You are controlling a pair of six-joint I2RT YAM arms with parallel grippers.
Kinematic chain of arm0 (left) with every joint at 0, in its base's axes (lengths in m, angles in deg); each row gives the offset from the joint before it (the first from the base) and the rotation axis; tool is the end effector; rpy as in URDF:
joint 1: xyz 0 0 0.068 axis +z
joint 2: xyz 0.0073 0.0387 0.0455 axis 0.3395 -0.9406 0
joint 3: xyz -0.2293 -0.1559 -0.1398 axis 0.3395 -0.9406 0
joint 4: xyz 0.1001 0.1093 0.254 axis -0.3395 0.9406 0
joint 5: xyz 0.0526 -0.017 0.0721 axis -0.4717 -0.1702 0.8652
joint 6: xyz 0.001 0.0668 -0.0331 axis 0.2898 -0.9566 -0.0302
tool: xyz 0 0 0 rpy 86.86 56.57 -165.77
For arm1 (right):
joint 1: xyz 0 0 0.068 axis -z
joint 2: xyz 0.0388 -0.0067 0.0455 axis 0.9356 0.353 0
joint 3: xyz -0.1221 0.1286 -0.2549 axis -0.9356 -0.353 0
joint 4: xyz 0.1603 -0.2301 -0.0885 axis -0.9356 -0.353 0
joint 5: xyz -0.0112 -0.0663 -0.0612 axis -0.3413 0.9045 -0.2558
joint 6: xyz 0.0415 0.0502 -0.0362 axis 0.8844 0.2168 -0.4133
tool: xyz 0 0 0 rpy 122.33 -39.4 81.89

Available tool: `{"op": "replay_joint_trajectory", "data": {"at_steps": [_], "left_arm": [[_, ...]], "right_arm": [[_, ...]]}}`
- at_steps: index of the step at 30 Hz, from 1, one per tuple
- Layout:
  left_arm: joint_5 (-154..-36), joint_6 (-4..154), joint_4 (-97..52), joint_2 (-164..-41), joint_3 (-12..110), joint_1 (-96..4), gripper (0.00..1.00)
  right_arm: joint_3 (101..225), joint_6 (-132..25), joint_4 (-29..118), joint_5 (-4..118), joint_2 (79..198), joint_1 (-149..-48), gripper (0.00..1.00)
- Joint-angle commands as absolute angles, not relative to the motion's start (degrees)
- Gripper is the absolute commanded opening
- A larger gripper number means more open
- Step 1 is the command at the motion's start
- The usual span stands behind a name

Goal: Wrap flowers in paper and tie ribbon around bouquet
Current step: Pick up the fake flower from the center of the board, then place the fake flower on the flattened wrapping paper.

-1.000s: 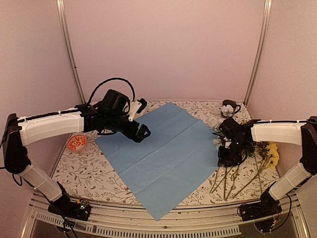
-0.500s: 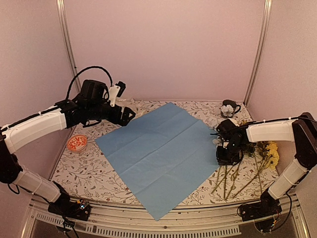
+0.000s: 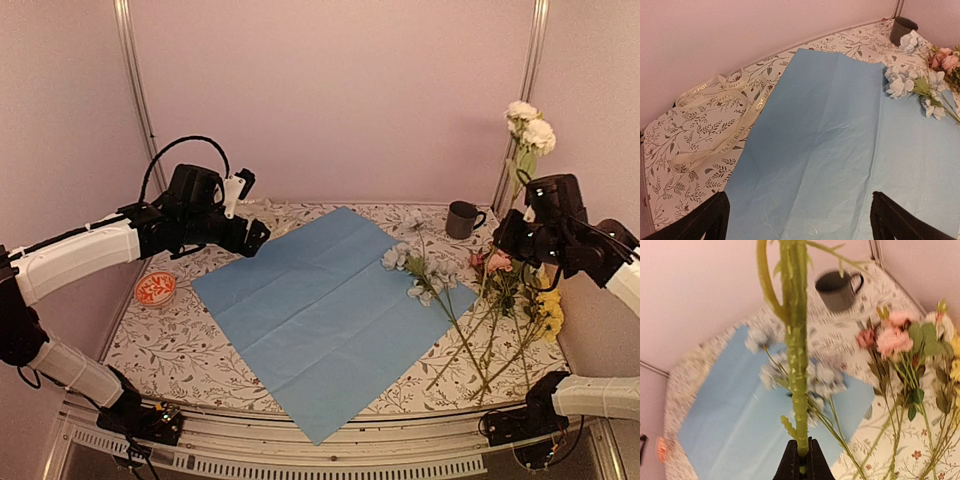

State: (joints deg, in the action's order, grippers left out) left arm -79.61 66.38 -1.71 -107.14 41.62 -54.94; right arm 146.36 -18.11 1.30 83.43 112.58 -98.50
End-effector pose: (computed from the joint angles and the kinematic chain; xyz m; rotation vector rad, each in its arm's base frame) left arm 0.3025 -0.2033 0.3216 0.5319 2.0989 -0.2533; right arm 0.2058 0.0918 0.3540 0.4283 2.2036 0.3093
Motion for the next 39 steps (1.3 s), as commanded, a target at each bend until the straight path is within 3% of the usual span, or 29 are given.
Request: {"op": "replay_joint_trajectory", "data": {"at_steps": [1,5,10,18,29,31,33,39], "left_arm": [[-79.65,65.66,-2.1,-106.38,41.36,-55.09,0.99],[-79.93,65.82,-2.55,-105.24,41.12,-55.07,0.99],[-78.66,65.33,-3.16,-104.8,40.57,-54.81,0.99],[-80.82,66.07,-3.03,-104.05,40.72,-52.61,0.99],[-82.97,66.7,-3.07,-103.25,40.56,-51.84,0.99],[-82.8,66.74,-3.07,-103.26,40.56,-51.69,0.99],[-82.67,66.69,-3.07,-103.18,40.56,-51.53,0.99],[-81.53,66.36,-3.06,-103.9,40.39,-51.14,0.99]], "right_arm": [[153.57,-27.05,10.29,84.46,107.33,-98.26,0.0],[157.93,-39.25,21.94,63.59,114.68,-101.02,0.0],[161.72,-32.84,34.74,54.18,133.27,-109.03,0.0],[170.74,-17.01,31.73,46.46,163.34,-111.35,0.0],[177.98,-12.38,26.22,46.48,178.04,-112.25,0.0],[178.19,-12.96,24.78,48.21,177.88,-112.22,0.12],[178.4,-14.24,22.9,48.65,177.48,-111.78,0.37],[179.87,-23.1,13.45,55.79,170.95,-111.51,0.76]]}}
